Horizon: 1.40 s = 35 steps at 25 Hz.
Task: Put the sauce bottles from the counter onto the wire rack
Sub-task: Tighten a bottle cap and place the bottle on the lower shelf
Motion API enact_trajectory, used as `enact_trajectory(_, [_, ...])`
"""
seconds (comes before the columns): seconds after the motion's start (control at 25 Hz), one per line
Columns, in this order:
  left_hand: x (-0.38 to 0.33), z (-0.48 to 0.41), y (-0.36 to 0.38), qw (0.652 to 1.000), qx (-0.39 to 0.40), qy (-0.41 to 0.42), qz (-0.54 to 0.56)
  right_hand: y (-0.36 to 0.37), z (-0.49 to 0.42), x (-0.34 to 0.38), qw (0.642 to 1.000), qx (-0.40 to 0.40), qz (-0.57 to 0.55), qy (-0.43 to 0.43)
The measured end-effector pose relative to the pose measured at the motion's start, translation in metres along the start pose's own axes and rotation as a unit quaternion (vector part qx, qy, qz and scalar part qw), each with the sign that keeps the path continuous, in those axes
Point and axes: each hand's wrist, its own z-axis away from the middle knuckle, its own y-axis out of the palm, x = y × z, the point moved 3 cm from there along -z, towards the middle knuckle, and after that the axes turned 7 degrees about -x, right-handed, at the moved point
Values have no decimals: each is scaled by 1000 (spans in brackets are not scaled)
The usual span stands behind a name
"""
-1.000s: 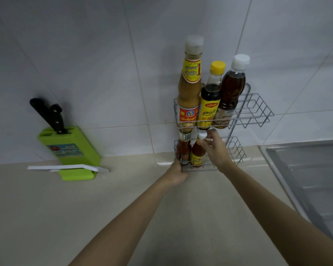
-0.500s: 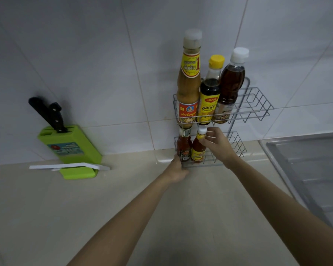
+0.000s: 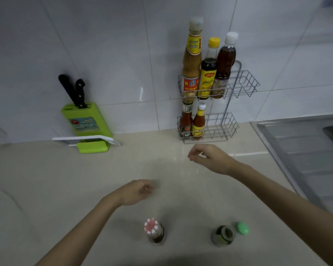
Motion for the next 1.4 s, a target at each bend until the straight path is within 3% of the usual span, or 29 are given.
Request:
enact_trajectory(0.12, [20,60,28,998,46,-8,41,26,40,71,994,65,-23,-83])
enact_trajectory(0.2, [12,90,48,994,35,11,107,49,68,111,982,107,26,-153])
enact_trajectory(0.32, [-21,112,74,966,-72,52,243,77,93,135,945,119,169,-254])
enact_trajectory(0.44, [-38,110,92,932,-182,47,311,93,96,134,899,57,291,-322])
enact_trajectory(0.56, [-46,103,94,902,-223,26,369,95,87,126,877,19,364,-313])
enact_trajectory(0.72, [-70,91,72,893,-282,56,347,69,77,125,867,-44,381,-320])
enact_trajectory(0.84, [-100,85,49,897,-281,70,333,36,70,133,855,-83,375,-349])
enact_trajectory(1.0, [-133,78,32,907,-311,41,283,5,61,137,860,-135,398,-291])
enact_trajectory(1.16, [-140,67,24,903,-396,1,164,6,52,131,815,-64,531,-225])
enact_trajectory(1.2, [-138,65,22,905,-402,-8,136,11,52,130,813,-52,538,-216])
enact_trajectory(1.28, [-133,62,17,918,-368,-5,144,12,51,127,853,-15,495,-167])
enact_trajectory(1.36, [-135,60,6,929,-271,22,252,3,52,132,899,-62,394,-179])
enact_trajectory(1.4, [-138,61,0,928,-217,38,299,-3,50,133,906,-91,357,-207])
